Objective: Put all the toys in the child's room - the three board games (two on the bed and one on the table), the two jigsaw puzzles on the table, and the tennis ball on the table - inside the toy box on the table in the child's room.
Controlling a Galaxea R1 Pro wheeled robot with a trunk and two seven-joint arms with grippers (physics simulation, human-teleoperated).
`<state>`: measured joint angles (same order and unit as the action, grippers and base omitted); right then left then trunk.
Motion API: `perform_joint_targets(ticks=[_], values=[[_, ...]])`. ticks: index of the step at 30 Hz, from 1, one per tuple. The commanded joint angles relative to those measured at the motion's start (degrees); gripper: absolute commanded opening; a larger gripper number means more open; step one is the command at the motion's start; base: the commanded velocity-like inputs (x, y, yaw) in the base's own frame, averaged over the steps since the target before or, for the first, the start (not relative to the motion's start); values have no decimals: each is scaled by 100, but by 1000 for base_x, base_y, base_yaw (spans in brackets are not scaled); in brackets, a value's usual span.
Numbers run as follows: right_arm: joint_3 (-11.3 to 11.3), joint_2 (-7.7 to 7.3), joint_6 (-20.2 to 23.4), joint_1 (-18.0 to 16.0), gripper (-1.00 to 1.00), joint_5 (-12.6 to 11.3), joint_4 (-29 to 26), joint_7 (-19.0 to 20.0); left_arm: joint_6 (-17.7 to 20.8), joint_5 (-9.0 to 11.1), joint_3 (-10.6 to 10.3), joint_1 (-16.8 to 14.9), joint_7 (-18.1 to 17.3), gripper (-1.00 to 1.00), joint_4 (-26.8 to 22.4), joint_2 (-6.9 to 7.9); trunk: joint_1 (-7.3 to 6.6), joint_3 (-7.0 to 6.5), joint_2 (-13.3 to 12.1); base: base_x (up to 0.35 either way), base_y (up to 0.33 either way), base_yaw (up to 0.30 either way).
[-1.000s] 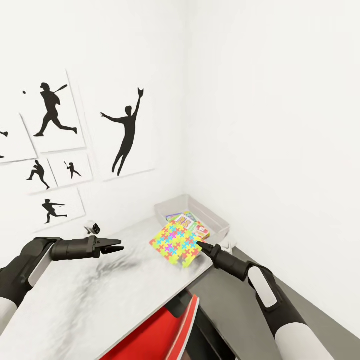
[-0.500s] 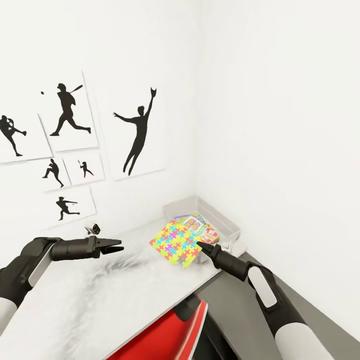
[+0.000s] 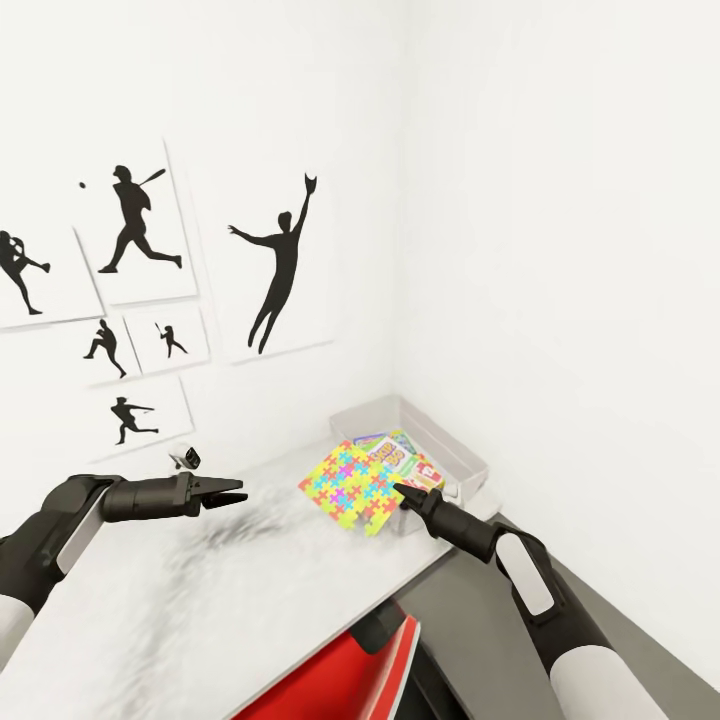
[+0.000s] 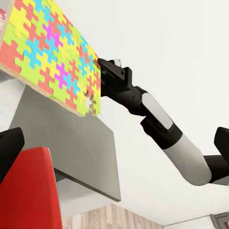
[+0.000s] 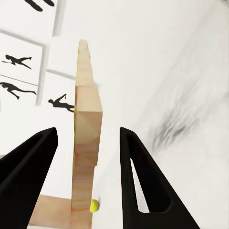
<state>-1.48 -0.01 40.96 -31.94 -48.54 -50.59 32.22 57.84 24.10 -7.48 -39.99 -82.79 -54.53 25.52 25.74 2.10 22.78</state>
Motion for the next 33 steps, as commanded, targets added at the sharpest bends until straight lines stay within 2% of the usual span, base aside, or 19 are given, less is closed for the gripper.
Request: perform_joint_targets(ticks=[1,33], values=[[-10,1,35,-6,-100,-15,-1,7,60,16,-17,-8,-17,100,2,6,4,14,14,24,0,0],[-10,1,35,3,-100,-24,3,-2,60,16,-17,-9,-44,100,4,6,4,14,14,19,0,0]])
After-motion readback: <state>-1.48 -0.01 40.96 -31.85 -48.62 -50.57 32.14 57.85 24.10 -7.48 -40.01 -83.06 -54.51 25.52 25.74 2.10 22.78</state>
